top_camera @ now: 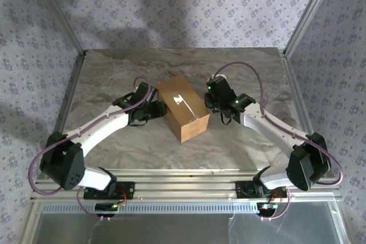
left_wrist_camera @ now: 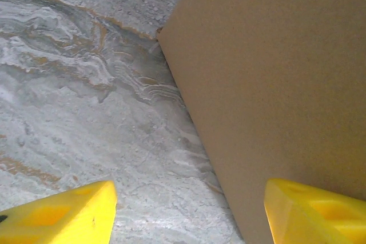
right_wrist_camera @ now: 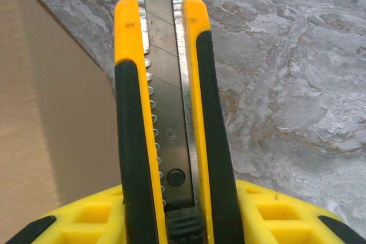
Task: Unpack the express box
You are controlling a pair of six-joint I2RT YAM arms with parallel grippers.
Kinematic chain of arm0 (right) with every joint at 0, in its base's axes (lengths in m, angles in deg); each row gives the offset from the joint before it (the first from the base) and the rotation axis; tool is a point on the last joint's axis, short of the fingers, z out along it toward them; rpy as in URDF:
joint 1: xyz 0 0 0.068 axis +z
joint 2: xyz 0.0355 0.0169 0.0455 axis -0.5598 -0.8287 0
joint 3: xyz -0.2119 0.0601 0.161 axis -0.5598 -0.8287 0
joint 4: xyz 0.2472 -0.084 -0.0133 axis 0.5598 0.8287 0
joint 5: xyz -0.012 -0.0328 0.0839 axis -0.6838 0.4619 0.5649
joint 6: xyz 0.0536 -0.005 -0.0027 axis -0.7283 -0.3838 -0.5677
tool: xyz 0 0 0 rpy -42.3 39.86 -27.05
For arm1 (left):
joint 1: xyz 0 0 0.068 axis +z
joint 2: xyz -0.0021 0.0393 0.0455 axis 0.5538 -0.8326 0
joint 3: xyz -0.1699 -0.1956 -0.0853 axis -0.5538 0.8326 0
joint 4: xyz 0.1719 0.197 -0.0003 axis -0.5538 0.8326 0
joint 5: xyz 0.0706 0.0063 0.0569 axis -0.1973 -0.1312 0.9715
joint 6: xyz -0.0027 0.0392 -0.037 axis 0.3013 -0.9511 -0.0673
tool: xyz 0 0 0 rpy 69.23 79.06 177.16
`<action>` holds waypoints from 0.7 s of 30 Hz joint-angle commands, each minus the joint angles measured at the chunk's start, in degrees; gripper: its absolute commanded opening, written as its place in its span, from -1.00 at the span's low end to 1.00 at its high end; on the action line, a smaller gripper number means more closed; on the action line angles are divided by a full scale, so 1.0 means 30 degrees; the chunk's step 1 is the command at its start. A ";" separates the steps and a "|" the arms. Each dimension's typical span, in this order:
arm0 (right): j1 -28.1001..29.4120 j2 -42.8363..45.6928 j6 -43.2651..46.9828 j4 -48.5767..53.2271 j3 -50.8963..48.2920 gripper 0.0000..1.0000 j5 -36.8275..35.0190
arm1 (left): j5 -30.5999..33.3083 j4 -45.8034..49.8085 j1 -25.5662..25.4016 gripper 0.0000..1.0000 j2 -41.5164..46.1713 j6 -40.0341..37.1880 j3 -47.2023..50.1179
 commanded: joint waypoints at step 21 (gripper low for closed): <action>1.0916 0.3052 -1.0282 0.4712 -0.2848 -1.00 -0.7737 | -0.0251 -0.0586 0.0361 0.37 -0.1814 -0.1063 -0.1899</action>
